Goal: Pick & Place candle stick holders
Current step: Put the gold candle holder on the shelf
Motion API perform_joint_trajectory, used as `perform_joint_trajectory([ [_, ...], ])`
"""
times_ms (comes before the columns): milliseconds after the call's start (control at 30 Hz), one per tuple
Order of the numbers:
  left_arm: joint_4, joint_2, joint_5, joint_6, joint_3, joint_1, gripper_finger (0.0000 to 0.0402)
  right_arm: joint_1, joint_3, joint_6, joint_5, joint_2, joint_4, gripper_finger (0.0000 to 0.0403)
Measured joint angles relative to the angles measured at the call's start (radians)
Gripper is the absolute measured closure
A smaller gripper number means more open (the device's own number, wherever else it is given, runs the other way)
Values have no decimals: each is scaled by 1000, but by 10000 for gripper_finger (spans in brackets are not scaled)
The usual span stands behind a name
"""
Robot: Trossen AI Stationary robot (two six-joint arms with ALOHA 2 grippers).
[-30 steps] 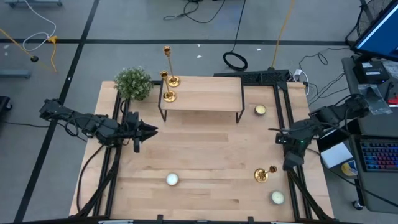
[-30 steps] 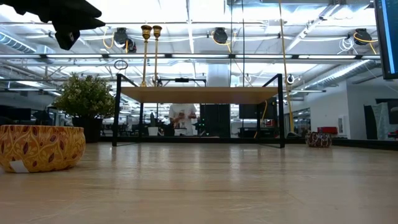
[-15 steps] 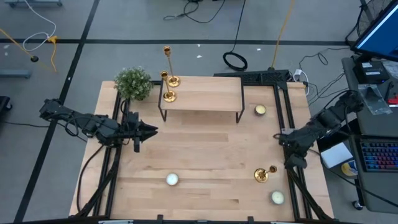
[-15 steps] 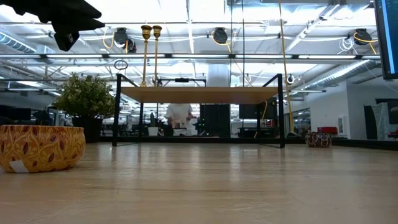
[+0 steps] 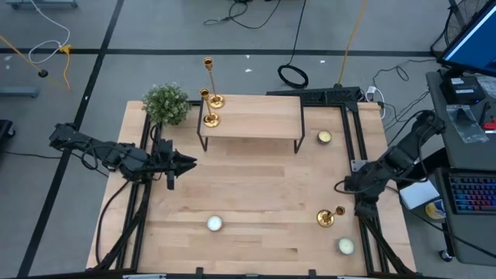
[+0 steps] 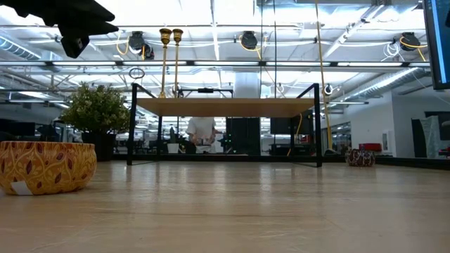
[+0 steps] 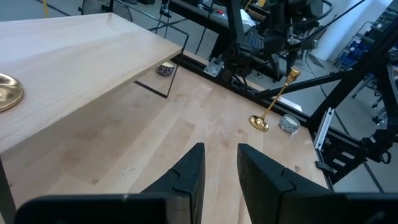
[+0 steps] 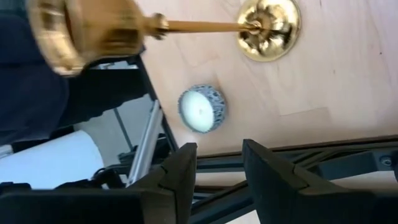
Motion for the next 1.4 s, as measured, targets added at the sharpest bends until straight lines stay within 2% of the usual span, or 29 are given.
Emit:
perform_joint_trajectory([
  [167,-1,0,0,-2,0,0,309,0,-40,42,-12,0,21,277],
  [367,-1,0,1,-12,0,0,309,0,-64,61,-107,0,28,277],
  [700,-1,0,1,-15,0,0,309,0,-65,53,-72,0,68,273],
  [867,-1,0,2,-15,0,0,309,-1,-65,53,-48,0,68,250],
  [1167,-1,0,4,-14,0,0,309,-1,-65,18,5,0,67,177],
  [1400,-1,0,4,-14,0,0,309,0,-65,-12,36,0,67,165],
])
